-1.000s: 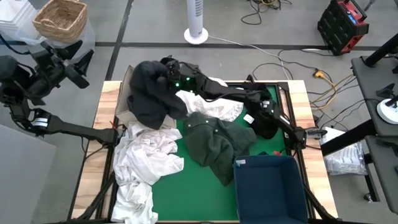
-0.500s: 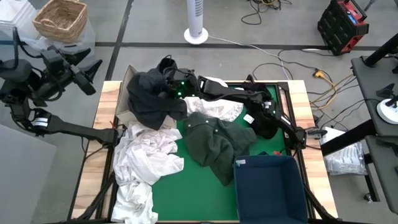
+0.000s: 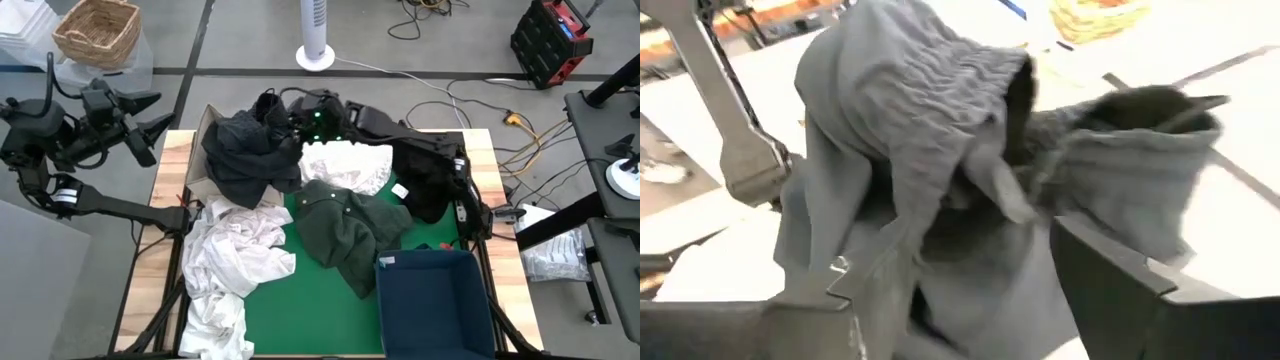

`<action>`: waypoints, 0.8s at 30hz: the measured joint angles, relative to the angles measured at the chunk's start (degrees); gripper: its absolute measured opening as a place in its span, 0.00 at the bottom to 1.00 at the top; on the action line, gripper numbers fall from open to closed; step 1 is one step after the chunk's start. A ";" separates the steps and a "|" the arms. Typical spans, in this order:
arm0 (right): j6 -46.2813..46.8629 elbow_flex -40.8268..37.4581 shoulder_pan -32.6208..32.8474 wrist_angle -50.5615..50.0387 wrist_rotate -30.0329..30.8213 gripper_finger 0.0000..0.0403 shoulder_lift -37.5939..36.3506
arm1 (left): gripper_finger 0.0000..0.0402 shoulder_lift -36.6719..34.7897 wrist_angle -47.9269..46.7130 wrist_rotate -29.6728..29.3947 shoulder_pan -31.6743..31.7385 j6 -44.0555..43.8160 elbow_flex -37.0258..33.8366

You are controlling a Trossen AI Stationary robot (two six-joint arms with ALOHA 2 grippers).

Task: Sort clothes
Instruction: Put the black cloth into the white bin

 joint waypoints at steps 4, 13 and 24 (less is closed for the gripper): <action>-2.35 0.00 0.01 -7.74 4.38 0.45 -4.51 | 0.64 0.00 -0.60 -6.01 0.00 -2.10 -0.06; -8.05 -0.02 0.03 -28.34 9.52 0.05 -13.95 | 0.64 1.65 -1.66 -1.03 0.02 -13.01 -1.00; -14.35 -0.11 0.03 -33.95 9.47 0.03 -21.60 | 0.05 17.68 0.34 -0.48 0.50 -10.51 -4.28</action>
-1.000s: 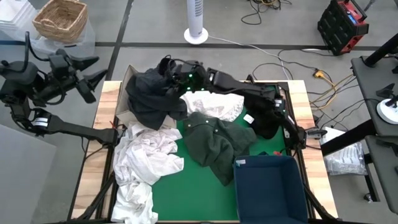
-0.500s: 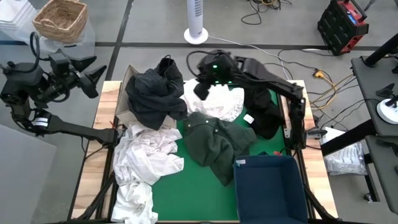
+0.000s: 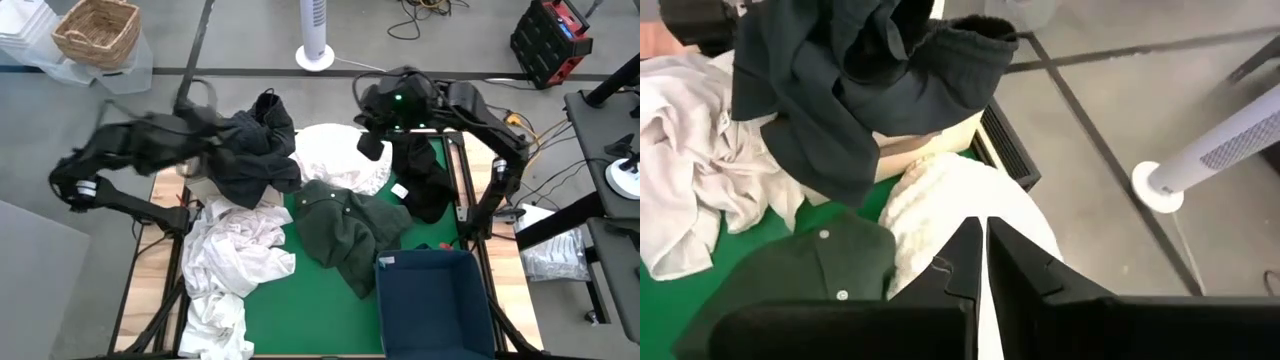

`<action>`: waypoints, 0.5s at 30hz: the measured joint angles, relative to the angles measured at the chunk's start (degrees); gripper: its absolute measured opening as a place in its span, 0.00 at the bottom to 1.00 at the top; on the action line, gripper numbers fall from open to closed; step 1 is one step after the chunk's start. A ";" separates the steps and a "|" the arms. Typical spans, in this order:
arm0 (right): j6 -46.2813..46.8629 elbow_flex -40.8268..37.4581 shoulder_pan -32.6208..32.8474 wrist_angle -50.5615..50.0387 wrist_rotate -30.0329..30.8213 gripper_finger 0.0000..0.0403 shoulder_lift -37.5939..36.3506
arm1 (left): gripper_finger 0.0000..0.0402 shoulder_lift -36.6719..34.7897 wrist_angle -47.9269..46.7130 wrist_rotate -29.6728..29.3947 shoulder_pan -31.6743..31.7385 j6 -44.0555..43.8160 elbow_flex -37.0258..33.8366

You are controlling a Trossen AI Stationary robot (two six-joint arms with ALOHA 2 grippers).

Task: Sort clothes
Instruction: Put the black cloth into the white bin

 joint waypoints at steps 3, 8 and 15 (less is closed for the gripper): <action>-1.71 0.00 -0.02 -0.02 0.02 0.03 -1.08 | 0.03 3.39 0.94 0.07 0.42 -0.51 0.36; -3.57 -0.02 -0.02 -0.29 -0.02 0.03 -1.44 | 0.01 8.39 0.55 4.46 0.72 -0.44 -0.25; -4.60 -0.10 -0.02 -0.91 -0.07 0.03 -0.79 | 0.00 15.49 -3.01 6.86 3.76 -1.91 -1.21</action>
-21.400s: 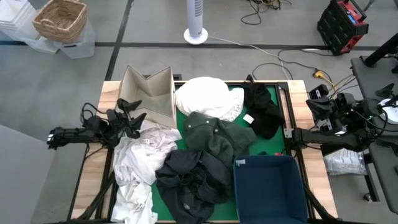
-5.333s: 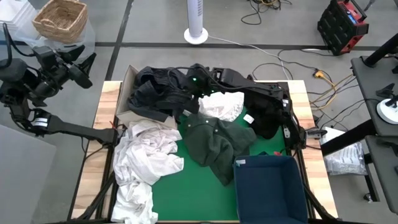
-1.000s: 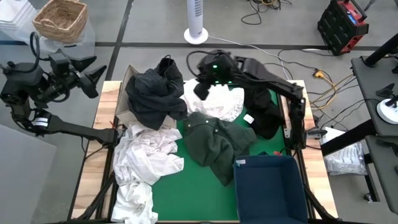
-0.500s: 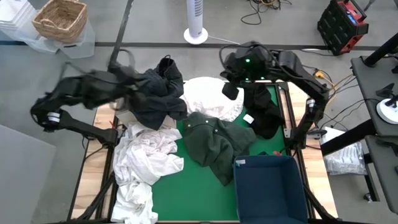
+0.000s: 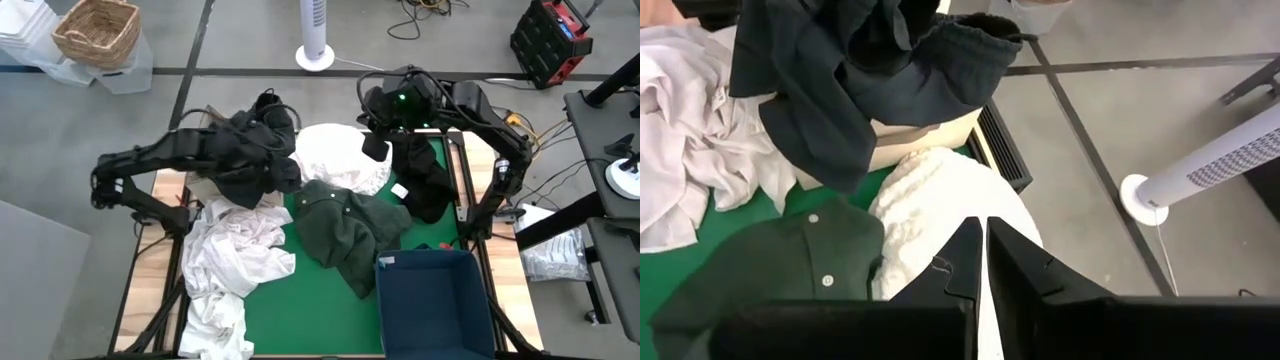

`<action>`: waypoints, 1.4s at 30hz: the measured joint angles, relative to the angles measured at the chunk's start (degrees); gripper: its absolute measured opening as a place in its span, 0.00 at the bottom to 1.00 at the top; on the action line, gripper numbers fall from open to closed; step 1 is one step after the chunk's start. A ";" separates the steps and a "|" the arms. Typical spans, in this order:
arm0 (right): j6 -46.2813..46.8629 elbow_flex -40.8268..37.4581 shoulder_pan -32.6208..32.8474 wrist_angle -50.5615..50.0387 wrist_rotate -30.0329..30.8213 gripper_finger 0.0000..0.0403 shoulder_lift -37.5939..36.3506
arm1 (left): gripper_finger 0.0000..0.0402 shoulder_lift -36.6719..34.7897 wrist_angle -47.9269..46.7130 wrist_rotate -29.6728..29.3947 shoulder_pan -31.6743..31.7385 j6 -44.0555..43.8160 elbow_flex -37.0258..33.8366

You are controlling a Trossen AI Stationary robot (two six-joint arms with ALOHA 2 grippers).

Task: Sort clothes
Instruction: Put the black cloth into the white bin

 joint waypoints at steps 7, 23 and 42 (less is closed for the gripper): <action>-0.65 -0.05 0.00 -0.18 -0.04 0.03 -0.21 | 0.00 4.42 -4.30 5.62 6.89 -0.66 -0.32; 0.85 -0.05 0.00 -0.28 -0.03 0.03 -0.39 | 0.00 -12.89 -6.08 15.76 23.61 1.42 -21.14; 4.47 -0.44 -0.03 0.48 0.01 0.03 -0.32 | 0.00 -20.33 -2.40 24.17 28.05 3.92 -18.41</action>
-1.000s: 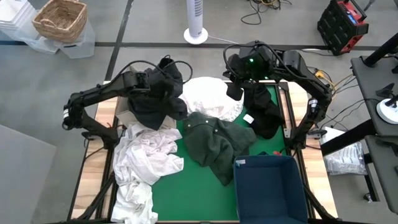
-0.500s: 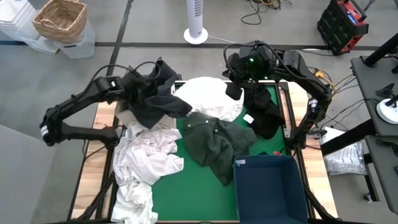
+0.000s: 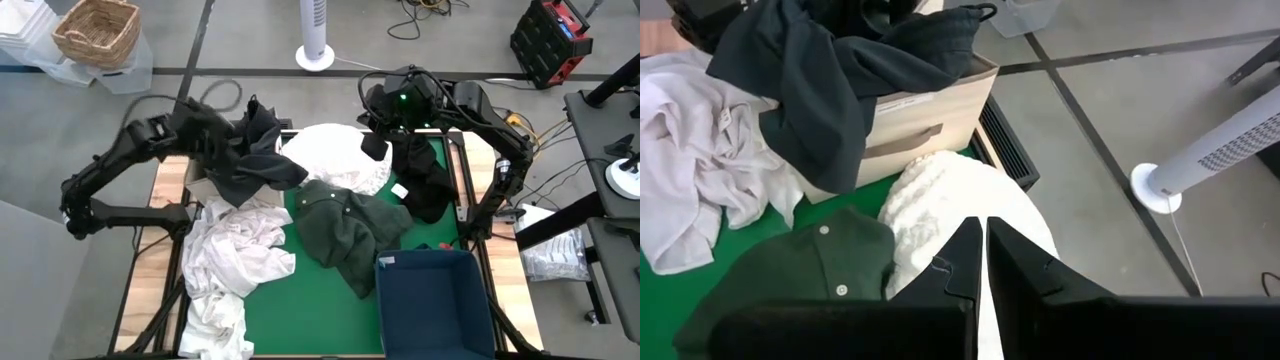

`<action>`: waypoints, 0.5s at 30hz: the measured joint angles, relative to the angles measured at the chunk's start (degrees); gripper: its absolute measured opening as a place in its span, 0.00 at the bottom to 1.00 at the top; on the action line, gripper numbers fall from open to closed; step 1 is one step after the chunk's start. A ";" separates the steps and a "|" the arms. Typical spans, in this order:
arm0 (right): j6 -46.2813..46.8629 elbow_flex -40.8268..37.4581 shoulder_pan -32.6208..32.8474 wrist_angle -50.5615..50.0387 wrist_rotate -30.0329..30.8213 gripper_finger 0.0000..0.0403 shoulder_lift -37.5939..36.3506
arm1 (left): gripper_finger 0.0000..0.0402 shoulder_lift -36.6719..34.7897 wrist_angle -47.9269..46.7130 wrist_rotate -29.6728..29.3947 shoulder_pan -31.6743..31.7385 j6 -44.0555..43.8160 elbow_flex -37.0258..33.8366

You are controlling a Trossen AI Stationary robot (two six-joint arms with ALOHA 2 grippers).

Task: Sort clothes
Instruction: Put the black cloth into the white bin

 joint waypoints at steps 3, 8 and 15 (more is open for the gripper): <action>0.35 0.00 0.00 0.05 0.03 0.03 0.00 | 0.00 1.53 6.65 0.00 0.21 2.24 4.48; 1.38 -0.24 0.00 0.08 0.21 0.03 0.02 | 0.00 6.88 14.69 2.12 1.98 4.98 7.60; 2.56 -0.35 0.00 -0.33 1.49 0.03 0.04 | 0.00 17.70 16.24 4.28 4.42 4.24 9.67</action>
